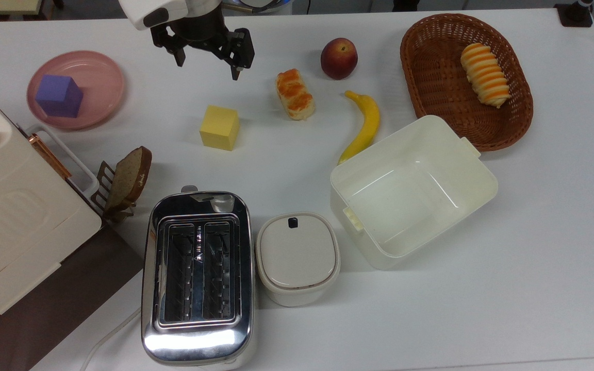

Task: Put the purple cube on the table
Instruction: 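Move the open gripper over the purple cube on the pink plate, then lower the gripper and close it on the purple cube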

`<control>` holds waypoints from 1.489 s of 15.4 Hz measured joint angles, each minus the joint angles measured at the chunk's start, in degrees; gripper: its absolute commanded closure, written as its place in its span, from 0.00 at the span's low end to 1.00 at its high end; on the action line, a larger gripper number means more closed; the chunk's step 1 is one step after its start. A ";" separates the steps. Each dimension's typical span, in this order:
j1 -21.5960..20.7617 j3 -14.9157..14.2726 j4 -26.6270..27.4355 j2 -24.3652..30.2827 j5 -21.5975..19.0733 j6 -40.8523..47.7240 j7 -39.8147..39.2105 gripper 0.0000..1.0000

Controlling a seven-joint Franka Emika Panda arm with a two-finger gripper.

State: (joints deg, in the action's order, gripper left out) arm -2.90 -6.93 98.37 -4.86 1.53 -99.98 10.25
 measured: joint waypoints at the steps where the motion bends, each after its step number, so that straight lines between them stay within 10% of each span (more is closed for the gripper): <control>1: -0.01 0.03 0.00 -0.01 0.00 0.00 0.00 0.00; 8: 0.27 -2.48 -0.03 -0.03 0.13 0.00 -1.96 0.00; 16: 1.60 -20.72 2.78 -1.30 0.20 -1.13 -24.97 0.00; 23: 5.39 -26.91 9.28 -7.00 0.19 -14.70 -34.05 0.00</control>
State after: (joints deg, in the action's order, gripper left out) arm 2.49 -33.84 107.65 -11.86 1.72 -114.67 -23.80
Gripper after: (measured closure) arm 0.000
